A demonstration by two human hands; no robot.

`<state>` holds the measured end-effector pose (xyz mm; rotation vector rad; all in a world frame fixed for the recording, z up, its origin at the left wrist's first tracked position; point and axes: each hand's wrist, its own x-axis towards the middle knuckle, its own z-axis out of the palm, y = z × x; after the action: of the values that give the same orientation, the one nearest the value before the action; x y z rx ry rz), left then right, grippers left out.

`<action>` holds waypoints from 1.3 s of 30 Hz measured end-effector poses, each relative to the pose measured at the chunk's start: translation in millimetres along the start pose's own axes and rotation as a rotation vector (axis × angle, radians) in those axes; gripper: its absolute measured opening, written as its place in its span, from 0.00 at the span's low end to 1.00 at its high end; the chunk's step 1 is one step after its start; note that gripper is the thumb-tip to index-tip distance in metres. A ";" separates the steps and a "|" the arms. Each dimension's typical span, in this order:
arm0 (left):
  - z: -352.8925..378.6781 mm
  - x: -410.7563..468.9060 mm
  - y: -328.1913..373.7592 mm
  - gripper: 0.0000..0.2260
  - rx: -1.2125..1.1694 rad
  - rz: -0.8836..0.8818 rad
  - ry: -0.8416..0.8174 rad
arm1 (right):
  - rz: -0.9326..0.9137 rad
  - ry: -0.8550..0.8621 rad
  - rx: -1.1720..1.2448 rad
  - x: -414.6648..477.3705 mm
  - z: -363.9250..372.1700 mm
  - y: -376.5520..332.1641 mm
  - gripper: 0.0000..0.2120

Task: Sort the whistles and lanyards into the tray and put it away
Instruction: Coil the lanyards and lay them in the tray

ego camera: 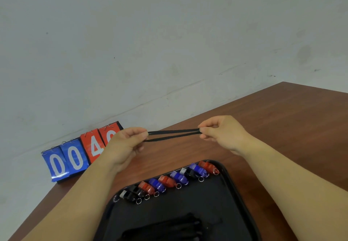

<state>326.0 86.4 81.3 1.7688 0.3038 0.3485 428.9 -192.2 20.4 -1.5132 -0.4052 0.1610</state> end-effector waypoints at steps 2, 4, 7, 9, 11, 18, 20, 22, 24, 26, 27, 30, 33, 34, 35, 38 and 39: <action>-8.0 -11.0 -2.2 0.04 0.076 0.003 0.019 | -0.014 -0.042 -0.074 -3.3 0.2 -0.9 0.05; -17.4 -24.2 -4.7 0.03 0.248 0.046 0.054 | -0.049 -0.101 -0.281 -6.9 2.0 -2.9 0.04; -35.4 -48.1 -7.4 0.05 0.445 0.097 0.110 | -0.111 -0.211 -0.521 -15.9 14.9 -9.5 0.04; -50.1 -63.7 -10.8 0.05 0.504 0.083 0.117 | -0.117 -0.269 -0.536 -24.3 25.1 -14.9 0.03; -64.6 -80.9 -17.1 0.06 0.536 0.063 0.091 | -0.168 -0.340 -0.627 -34.4 35.0 -21.7 0.03; -90.7 -118.3 -55.2 0.02 0.664 0.046 -0.013 | -0.178 -0.522 -0.940 -71.0 66.7 -10.6 0.03; -89.2 -121.6 -66.8 0.03 0.728 0.050 -0.065 | -0.163 -0.527 -0.991 -78.4 69.5 -2.7 0.03; -86.0 -122.8 -75.6 0.04 0.774 0.060 -0.115 | -0.128 -0.522 -1.018 -83.2 69.6 2.0 0.03; -83.1 -123.2 -81.0 0.04 0.812 0.066 -0.138 | -0.101 -0.527 -1.051 -86.4 69.9 3.0 0.03; -81.0 -122.9 -83.5 0.04 0.856 0.075 -0.161 | -0.106 -0.526 -1.087 -88.8 72.1 2.2 0.04; -80.5 -122.7 -84.0 0.03 0.873 0.075 -0.178 | -0.113 -0.525 -1.103 -89.3 72.8 2.1 0.04; -80.3 -122.5 -83.3 0.03 0.905 0.076 -0.220 | -0.107 -0.531 -1.126 -90.1 73.6 2.6 0.05; -81.1 -123.8 -82.2 0.03 0.926 0.061 -0.271 | -0.093 -0.542 -1.121 -91.5 71.5 2.2 0.05; -81.3 -123.9 -81.9 0.03 0.935 0.061 -0.286 | -0.096 -0.540 -1.120 -92.2 71.1 2.1 0.05; -81.8 -124.0 -81.8 0.04 0.945 0.066 -0.300 | -0.097 -0.536 -1.120 -93.2 71.2 1.9 0.05; -82.1 -126.2 -78.9 0.07 0.975 0.056 -0.342 | -0.080 -0.533 -1.115 -96.1 72.6 -0.4 0.11; -82.0 -127.2 -77.4 0.08 0.982 0.050 -0.355 | -0.065 -0.540 -1.107 -97.4 73.1 -1.9 0.12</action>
<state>175.5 127.7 13.9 2.7536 0.1773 -0.1301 312.7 -158.1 7.4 -2.5393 -1.0913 0.3267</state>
